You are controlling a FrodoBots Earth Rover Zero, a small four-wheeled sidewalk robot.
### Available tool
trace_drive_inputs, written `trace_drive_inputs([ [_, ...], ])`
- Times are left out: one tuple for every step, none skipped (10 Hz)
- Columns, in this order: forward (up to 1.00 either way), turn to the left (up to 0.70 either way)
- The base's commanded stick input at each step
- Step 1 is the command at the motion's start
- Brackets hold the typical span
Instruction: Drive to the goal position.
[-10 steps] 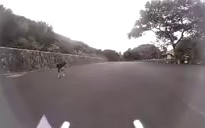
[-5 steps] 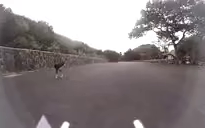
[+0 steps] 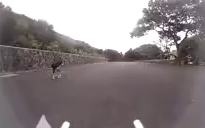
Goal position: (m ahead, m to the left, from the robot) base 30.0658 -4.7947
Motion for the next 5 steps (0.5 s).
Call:
trace_drive_inputs([
  [0.5,0.0],
  [0.5,0.0],
  [0.5,0.0],
  [0.5,0.0],
  [0.5,0.0],
])
